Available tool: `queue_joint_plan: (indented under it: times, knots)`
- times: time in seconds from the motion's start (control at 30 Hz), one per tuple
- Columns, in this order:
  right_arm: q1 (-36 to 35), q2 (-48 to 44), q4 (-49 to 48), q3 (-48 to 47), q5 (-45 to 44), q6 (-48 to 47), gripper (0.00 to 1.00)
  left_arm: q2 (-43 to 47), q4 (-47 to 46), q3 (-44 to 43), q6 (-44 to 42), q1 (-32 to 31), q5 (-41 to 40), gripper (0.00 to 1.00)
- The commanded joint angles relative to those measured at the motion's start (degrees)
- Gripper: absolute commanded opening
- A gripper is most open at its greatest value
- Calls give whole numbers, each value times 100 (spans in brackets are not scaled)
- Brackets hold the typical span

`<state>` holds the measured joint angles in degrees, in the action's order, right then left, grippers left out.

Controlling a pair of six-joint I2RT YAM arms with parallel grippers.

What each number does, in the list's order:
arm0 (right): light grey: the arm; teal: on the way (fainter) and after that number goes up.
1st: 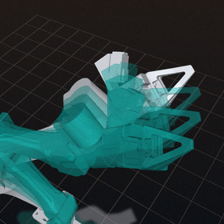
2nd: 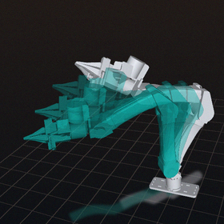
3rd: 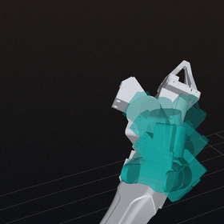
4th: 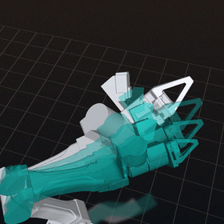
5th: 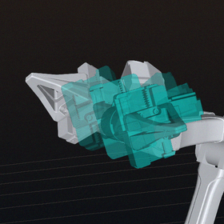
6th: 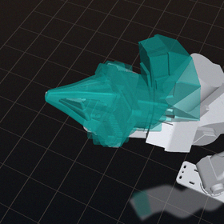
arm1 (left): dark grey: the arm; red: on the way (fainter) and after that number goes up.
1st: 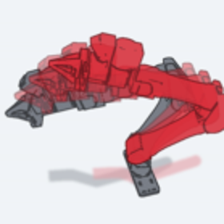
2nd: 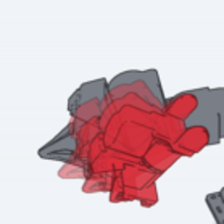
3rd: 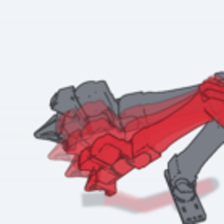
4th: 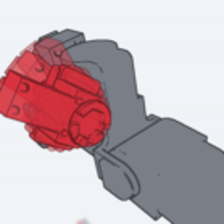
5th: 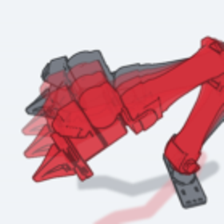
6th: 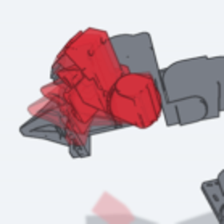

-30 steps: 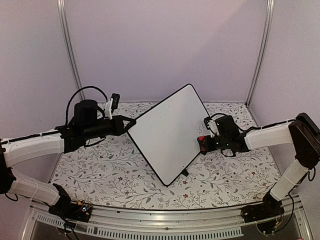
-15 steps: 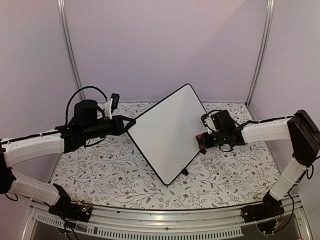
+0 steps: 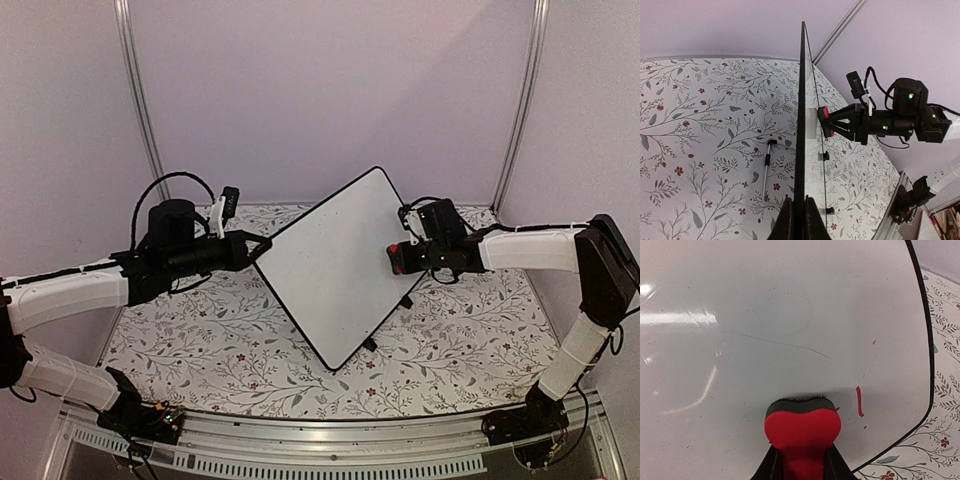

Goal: Erase the whiteboard
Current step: Erase the whiteboard on the whiteboard stand.

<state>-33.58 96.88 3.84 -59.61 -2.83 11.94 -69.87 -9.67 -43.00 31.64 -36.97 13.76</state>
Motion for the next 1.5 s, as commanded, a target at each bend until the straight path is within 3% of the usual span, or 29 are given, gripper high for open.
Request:
queue_joint_plan:
  times: [0.0, 0.23, 0.53, 1.2, 1.47]
  knots:
    - [27, 83, 10, 67, 315, -52, 23, -1, 18, -22, -535, -117, 412, 0]
    - [-101, -182, -337, 1003, 715, 49, 21, -24, 1, -24, -518, -123, 461, 0]
    - [-223, -444, -312, 1521, 322, 191, 21, -14, 9, -12, -523, -118, 419, 0]
    - [152, 290, 424, -190, -315, 123, 22, -7, 9, -23, -535, -117, 426, 0]
    - [159, 265, 274, -112, -73, -43, 22, -10, 9, -24, -534, -118, 435, 0]
